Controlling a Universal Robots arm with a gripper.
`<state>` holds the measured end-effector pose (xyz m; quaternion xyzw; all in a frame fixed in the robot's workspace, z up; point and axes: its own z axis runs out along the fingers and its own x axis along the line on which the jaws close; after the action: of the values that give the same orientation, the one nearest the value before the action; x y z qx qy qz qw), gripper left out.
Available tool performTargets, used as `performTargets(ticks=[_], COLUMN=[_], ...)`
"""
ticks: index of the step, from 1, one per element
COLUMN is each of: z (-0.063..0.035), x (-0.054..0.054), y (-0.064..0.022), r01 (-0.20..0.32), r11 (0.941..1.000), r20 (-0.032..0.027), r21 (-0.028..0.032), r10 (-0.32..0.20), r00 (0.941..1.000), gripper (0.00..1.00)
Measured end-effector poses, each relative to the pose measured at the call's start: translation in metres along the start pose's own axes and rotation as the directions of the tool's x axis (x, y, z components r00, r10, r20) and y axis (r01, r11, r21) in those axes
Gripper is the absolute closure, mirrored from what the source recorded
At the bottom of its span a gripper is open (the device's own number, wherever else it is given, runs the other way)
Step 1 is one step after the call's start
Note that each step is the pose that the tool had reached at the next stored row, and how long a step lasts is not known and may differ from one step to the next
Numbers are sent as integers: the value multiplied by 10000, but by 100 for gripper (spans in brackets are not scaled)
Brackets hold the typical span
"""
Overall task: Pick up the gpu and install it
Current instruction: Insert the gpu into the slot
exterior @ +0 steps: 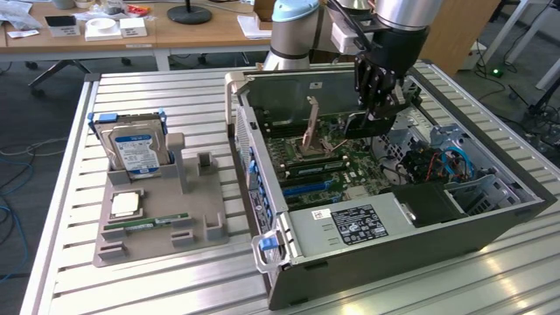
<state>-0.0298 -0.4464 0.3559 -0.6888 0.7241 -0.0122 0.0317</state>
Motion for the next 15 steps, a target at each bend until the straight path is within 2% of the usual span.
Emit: performTargets(ticks=[11,15], z=[2,32], x=[0,1], y=[1,3], r01=[-1,0], r11=[10000,10000], r20=[2,3], r21=[1,1], r10=[1,0], r00=[10000,10000], gripper=[73,73])
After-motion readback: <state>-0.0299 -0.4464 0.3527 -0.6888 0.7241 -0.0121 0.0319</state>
